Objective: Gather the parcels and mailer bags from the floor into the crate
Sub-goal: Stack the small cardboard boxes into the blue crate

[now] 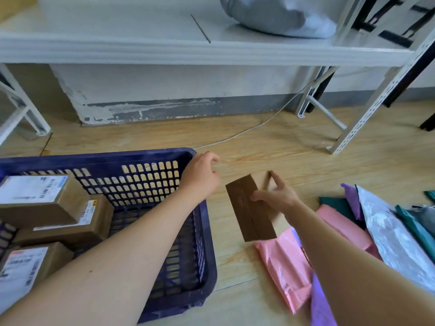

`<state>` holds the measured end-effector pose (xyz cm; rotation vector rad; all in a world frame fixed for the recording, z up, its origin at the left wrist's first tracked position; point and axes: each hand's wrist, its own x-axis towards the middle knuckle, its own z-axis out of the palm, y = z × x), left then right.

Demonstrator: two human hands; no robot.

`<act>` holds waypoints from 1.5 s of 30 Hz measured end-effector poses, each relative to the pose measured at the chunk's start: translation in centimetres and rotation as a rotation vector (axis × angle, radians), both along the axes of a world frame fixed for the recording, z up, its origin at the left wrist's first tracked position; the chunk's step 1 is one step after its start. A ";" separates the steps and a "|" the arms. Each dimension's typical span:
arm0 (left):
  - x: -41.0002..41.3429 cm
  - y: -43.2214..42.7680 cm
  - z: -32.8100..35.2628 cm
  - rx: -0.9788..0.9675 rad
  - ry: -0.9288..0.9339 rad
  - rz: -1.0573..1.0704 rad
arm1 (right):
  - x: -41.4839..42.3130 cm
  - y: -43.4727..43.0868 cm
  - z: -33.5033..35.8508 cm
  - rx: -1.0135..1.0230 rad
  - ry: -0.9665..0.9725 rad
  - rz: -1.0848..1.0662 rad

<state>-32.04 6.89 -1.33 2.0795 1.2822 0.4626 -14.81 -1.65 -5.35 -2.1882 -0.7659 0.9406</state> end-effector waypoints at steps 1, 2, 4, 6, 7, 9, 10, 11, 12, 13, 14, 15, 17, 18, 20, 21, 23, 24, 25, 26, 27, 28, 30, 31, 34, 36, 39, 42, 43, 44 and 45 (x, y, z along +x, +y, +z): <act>-0.5 -0.2 0.4 -0.037 0.004 0.010 | -0.3 -0.1 0.9 0.029 0.028 -0.021; -1.2 -0.7 1.1 -0.078 0.002 0.019 | -0.9 -0.5 2.3 0.056 0.045 -0.036; -2.7 -1.5 2.9 -0.140 -0.007 0.037 | -2.4 -1.3 5.4 0.122 0.082 -0.048; -4.0 -2.3 4.8 -0.170 -0.014 0.062 | -3.8 -1.8 8.2 0.204 0.141 -0.045; -4.8 -2.7 5.7 -0.180 -0.031 0.077 | -4.6 -2.1 9.4 0.248 0.168 -0.040; -6.3 -3.8 7.1 -0.204 -0.078 0.113 | -6.5 -2.6 11.3 0.323 0.211 -0.062; -7.1 -4.2 7.5 -0.216 -0.102 0.131 | -7.5 -3.0 12.0 0.350 0.228 -0.070; -7.9 -4.6 7.7 -0.232 -0.126 0.156 | -8.5 -3.3 12.5 0.375 0.258 -0.067; -8.9 -5.0 7.9 -0.253 -0.159 0.189 | -9.5 -3.7 12.9 0.387 0.295 -0.054; -9.9 -5.3 8.1 -0.280 -0.187 0.221 | -10.5 -3.9 13.2 0.397 0.345 -0.045; -10.8 -5.6 8.3 -0.318 -0.201 0.247 | -11.3 -4.1 13.4 0.405 0.414 -0.044; -11.5 -5.8 8.5 -0.366 -0.201 0.268 | -12.0 -4.2 13.5 0.408 0.504 -0.062; -13.4 -6.3 8.9 -0.502 -0.210 0.296 | -13.5 -4.2 13.8 0.414 0.717 -0.111; -14.2 -6.3 9.1 -0.588 -0.246 0.296 | -14.2 -4.0 13.9 0.423 0.809 -0.118; -15.4 -6.2 9.6 -0.761 -0.363 0.271 | -15.5 -3.6 14.3 0.435 0.929 -0.086; -15.9 -6.1 9.8 -0.830 -0.433 0.249 | -16.1 -3.3 14.4 0.429 0.965 -0.072; -16.6 -5.9 10.1 -0.923 -0.558 0.239 | -17.1 -2.9 14.5 0.393 0.997 -0.091; -16.9 -5.8 10.2 -0.929 -0.583 0.256 | -17.5 -2.7 14.4 0.367 0.991 -0.113; -17.3 -5.6 10.1 -0.910 -0.587 0.278 | -17.9 -2.3 14.1 0.338 0.962 -0.128; -17.6 -5.5 10.1 -0.887 -0.575 0.291 | -18.3 -2.1 13.7 0.303 0.913 -0.128; -17.9 -5.4 10.0 -0.865 -0.555 0.294 | -18.5 -1.7 13.1 0.281 0.845 -0.132; -18.4 -5.2 9.9 -0.841 -0.534 0.295 | -18.9 -1.2 12.6 0.271 0.777 -0.136; -19.1 -4.8 9.7 -0.805 -0.512 0.297 | -19.6 -0.5 12.1 0.278 0.634 -0.128; -19.4 -4.6 9.7 -0.789 -0.502 0.298 | -19.9 -0.1 11.7 0.282 0.607 -0.116; -19.9 -4.3 9.5 -0.754 -0.476 0.306 | -21.3 0.9 10.8 0.294 0.612 -0.113; -20.3 -4.2 9.4 -0.736 -0.462 0.317 | -21.9 1.4 10.2 0.302 0.618 -0.097; -21.3 -4.0 9.5 -0.712 -0.440 0.335 | -23.2 1.6 10.4 0.254 0.686 0.008; -23.0 -3.7 9.3 -0.708 -0.408 0.357 | -24.5 2.2 10.3 0.167 0.695 0.124; -23.6 -3.5 9.0 -0.713 -0.388 0.362 | -24.9 2.4 9.9 0.150 0.681 0.135; -24.3 -3.3 8.9 -0.714 -0.366 0.362 | -25.2 2.5 9.6 0.124 0.663 0.131; -24.9 -3.2 8.8 -0.715 -0.352 0.367 | -25.7 2.5 9.6 0.092 0.650 0.130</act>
